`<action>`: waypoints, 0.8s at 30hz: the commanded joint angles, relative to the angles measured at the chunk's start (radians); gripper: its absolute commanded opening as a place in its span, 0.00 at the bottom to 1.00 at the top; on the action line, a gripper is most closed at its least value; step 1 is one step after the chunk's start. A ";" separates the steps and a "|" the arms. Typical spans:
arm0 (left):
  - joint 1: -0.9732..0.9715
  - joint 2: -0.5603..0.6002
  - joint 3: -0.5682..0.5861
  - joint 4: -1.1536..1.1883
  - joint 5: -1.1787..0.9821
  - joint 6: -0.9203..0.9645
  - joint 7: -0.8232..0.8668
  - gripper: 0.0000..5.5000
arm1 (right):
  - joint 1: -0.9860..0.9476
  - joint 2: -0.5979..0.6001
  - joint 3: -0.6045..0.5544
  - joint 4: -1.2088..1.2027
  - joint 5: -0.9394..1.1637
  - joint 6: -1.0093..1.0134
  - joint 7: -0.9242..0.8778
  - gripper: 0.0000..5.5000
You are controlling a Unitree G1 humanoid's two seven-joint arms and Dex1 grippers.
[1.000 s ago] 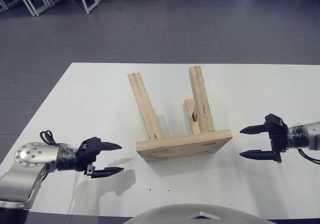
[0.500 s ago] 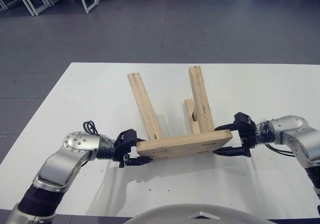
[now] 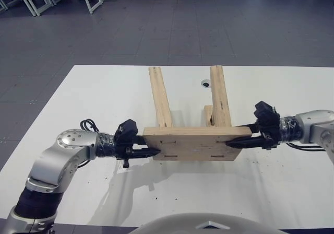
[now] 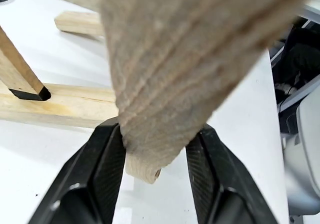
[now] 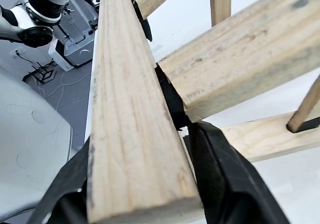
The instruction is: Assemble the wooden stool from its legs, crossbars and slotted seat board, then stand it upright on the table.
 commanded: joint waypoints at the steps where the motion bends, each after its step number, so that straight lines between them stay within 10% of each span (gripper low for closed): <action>1: -0.107 -0.018 0.116 -0.050 -0.203 0.137 0.064 0.30 | -0.035 0.006 -0.024 -0.088 0.133 0.136 -0.039 0.34; 12: -0.338 0.182 0.228 -0.020 -0.771 0.594 0.064 0.30 | -0.454 -0.068 -0.120 0.109 0.836 0.590 -0.188 0.34; 24: -0.591 0.276 -0.073 0.505 -1.382 0.639 0.451 0.30 | -0.934 -0.338 0.803 0.587 1.224 0.619 -0.090 0.34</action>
